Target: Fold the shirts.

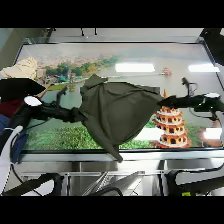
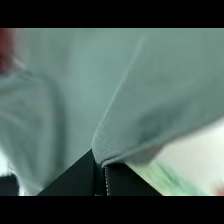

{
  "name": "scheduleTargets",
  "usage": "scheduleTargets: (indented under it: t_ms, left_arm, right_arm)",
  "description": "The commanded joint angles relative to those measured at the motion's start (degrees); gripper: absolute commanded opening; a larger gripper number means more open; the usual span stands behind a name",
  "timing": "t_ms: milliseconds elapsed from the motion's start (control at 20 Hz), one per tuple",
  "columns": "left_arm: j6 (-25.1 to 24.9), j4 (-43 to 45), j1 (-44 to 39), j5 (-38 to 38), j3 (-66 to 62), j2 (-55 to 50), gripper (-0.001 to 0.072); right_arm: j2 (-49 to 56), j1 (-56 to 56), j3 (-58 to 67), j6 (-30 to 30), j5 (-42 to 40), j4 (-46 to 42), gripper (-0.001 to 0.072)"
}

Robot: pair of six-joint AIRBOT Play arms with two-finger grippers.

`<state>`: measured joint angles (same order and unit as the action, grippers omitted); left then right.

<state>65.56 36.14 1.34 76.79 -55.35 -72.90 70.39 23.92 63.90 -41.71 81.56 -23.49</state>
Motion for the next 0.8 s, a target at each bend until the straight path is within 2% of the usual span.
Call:
scheduleTargets:
  t_ms: [0,100,200,450,550,600,650,750]
  left_arm:
    - [2.3,-4.0,5.2,7.0,-11.6,8.4,0.001]
    - [2.2,-10.6,9.6,7.5,-18.5,13.8,0.001]
    - [2.2,-15.6,14.1,7.5,-25.4,18.8,0.001]
    - [0.5,-16.3,27.3,7.5,-39.3,29.2,0.001]
    - [0.5,-10.4,30.0,7.6,-43.4,30.7,0.001]
    - [0.8,-7.1,29.3,7.6,-44.7,30.3,0.001]
    - [1.7,-4.0,27.5,7.6,-45.3,29.2,0.001]
    - [2.6,2.1,21.0,8.2,-44.0,25.0,0.001]
  right_arm:
    - [-11.1,4.8,4.9,0.5,5.2,14.7,0.0024]
    - [-19.2,8.5,9.5,-0.5,5.9,20.4,0.0024]
    - [-26.4,10.8,14.0,-3.1,5.8,21.4,0.0024]
    - [-39.8,11.3,21.2,-4.6,3.7,20.9,0.0025]
    - [-43.0,11.3,21.3,-5.1,3.2,18.7,0.0025]
    - [-43.8,11.3,21.3,-6.7,3.1,14.1,0.0025]
    - [-43.6,11.3,20.8,-9.1,3.0,9.2,0.0024]
    - [-42.3,11.3,15.5,-9.2,2.1,7.3,0.0024]
